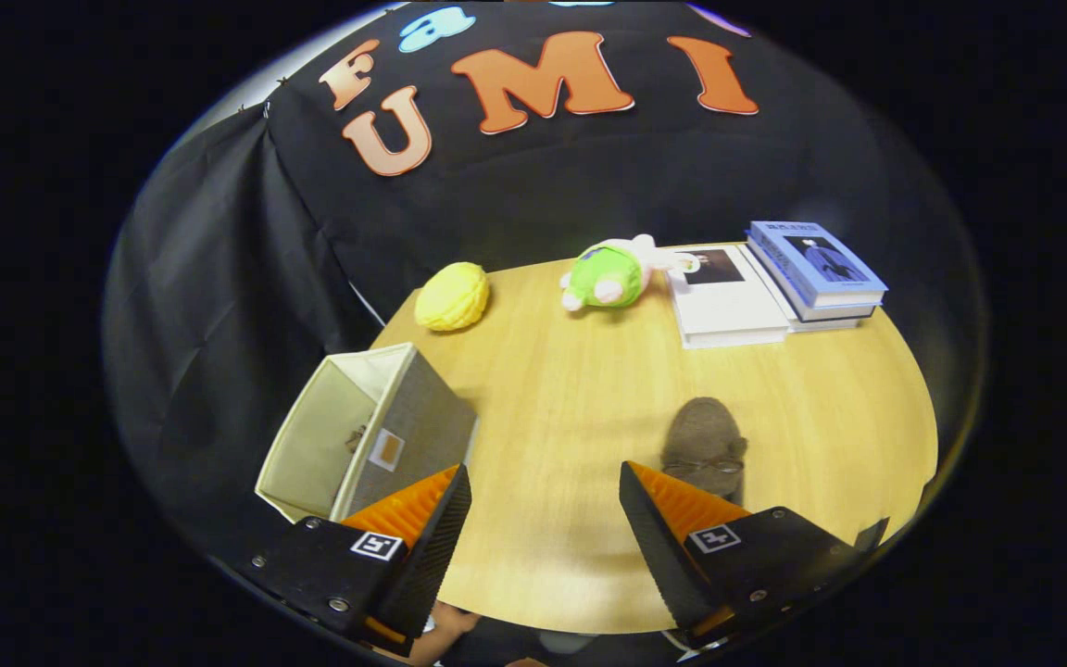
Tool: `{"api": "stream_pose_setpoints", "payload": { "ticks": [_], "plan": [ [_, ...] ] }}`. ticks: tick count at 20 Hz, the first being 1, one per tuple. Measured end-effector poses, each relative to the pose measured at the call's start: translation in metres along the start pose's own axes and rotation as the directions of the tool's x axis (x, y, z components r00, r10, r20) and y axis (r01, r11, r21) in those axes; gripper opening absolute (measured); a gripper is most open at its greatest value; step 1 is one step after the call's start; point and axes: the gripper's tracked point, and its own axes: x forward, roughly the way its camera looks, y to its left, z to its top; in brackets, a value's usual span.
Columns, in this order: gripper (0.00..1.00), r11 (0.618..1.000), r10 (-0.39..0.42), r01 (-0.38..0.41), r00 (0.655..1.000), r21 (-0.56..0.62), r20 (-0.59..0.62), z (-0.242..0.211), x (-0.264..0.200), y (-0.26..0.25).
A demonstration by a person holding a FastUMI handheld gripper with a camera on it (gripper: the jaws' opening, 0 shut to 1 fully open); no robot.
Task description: Open the storage box then place both shoes into the box .Put the left shoe in first, then the right shoe, with the right side of both shoes facing outward in a uniform manner.
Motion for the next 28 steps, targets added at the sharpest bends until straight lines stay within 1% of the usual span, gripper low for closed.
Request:
{"api": "stream_pose_setpoints", "payload": {
  "ticks": [4, 6, 8, 10, 11, 13, 14, 16, 17, 18, 19, 20, 21, 22, 23, 25, 26, 28],
  "plan": [
    [0.96, 0.998, -0.055, 0.056, 0.998, 0.013, -0.024, -0.021, -0.004, -0.043],
    [0.96, 0.996, -0.09, 0.09, 0.995, 0.001, -0.044, -0.031, -0.001, -0.064],
    [0.96, 0.995, -0.098, 0.099, 0.992, 0.005, -0.075, -0.051, 0.008, -0.077],
    [0.92, 0.995, -0.095, 0.1, 0.985, 0.026, -0.147, -0.074, 0.022, -0.089],
    [0.89, 0.993, -0.097, 0.106, 0.982, 0.047, -0.159, -0.078, 0.028, -0.096],
    [0.85, 0.987, -0.138, 0.149, 0.976, 0.053, -0.167, -0.08, 0.038, -0.115],
    [0.85, 0.984, -0.16, 0.171, 0.973, 0.055, -0.168, -0.081, 0.041, -0.122],
    [0.84, 0.982, -0.164, 0.178, 0.971, 0.069, -0.171, -0.08, 0.049, -0.127],
    [0.78, 0.981, -0.162, 0.178, 0.971, 0.078, -0.178, -0.08, 0.052, -0.129],
    [0.75, 0.981, -0.162, 0.179, 0.971, 0.081, -0.176, -0.078, 0.056, -0.131],
    [0.7, 0.977, -0.183, 0.199, 0.967, 0.074, -0.179, -0.08, 0.059, -0.135],
    [0.67, 0.975, -0.199, 0.214, 0.964, 0.066, -0.178, -0.081, 0.062, -0.141],
    [0.6, 0.972, -0.211, 0.226, 0.96, 0.067, -0.183, -0.082, 0.065, -0.145],
    [0.56, 0.972, -0.202, 0.22, 0.961, 0.082, -0.186, -0.086, 0.07, -0.145],
    [0.51, 0.975, -0.172, 0.195, 0.965, 0.104, -0.198, -0.09, 0.075, -0.14],
    [0.38, 0.975, -0.16, 0.187, 0.966, 0.122, -0.205, -0.095, 0.078, -0.14],
    [0.35, 0.972, -0.168, 0.196, 0.965, 0.126, -0.199, -0.093, 0.078, -0.145],
    [0.22, 0.964, -0.171, 0.206, 0.965, 0.167, -0.2, -0.093, 0.077, -0.148]
  ]
}}
